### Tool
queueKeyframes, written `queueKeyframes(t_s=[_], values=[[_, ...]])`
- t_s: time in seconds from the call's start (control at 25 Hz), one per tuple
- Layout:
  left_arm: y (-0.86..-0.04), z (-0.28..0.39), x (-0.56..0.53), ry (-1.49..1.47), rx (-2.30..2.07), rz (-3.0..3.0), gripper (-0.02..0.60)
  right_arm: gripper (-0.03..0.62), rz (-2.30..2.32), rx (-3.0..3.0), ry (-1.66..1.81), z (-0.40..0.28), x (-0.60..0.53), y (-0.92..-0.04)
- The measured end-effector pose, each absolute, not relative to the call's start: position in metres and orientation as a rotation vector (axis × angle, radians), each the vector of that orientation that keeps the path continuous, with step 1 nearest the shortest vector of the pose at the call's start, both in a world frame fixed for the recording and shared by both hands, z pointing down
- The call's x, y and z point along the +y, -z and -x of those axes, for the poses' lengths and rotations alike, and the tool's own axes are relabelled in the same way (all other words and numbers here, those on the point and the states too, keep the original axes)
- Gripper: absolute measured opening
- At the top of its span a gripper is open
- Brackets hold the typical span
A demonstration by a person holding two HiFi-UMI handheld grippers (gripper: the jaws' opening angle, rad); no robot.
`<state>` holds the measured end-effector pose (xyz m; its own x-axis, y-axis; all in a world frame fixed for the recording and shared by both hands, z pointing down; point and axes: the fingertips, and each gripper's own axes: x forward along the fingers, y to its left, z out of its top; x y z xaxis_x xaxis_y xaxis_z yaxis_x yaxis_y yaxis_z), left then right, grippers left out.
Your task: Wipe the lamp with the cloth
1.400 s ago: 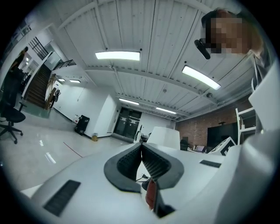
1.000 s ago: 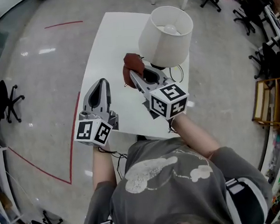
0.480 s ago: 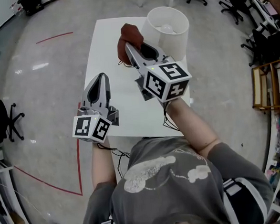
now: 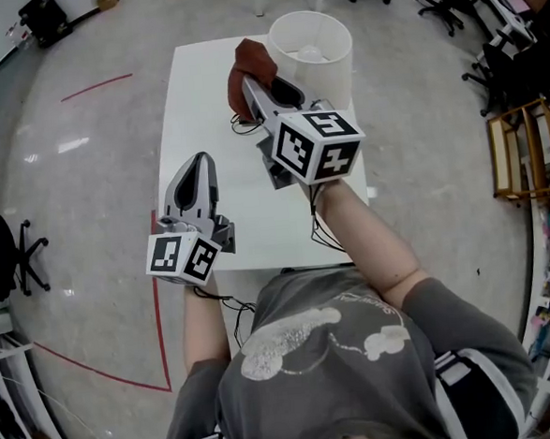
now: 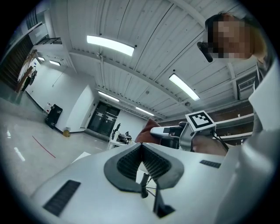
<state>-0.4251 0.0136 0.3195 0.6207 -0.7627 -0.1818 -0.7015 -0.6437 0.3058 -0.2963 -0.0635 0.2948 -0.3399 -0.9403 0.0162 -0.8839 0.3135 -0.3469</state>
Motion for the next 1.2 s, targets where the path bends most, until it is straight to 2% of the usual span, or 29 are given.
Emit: queueKeyframes(t_s=[0.8,1.0,1.2], values=[[-0.344,0.394,0.049,0.425,-1.346,-2.518,0.008,0.097,1.683,2.586,0.753,0.277,-0.018,-0.410],[-0.342,0.377,0.049,0.416,-1.405,-2.501,0.008,0.097,1.577,2.655,0.702,0.264,-0.008,-0.388],[-0.326,0.357,0.052,0.466,-1.436,-2.501,0.008,0.097,1.393,2.647,0.532,0.247,-0.002,-0.310]])
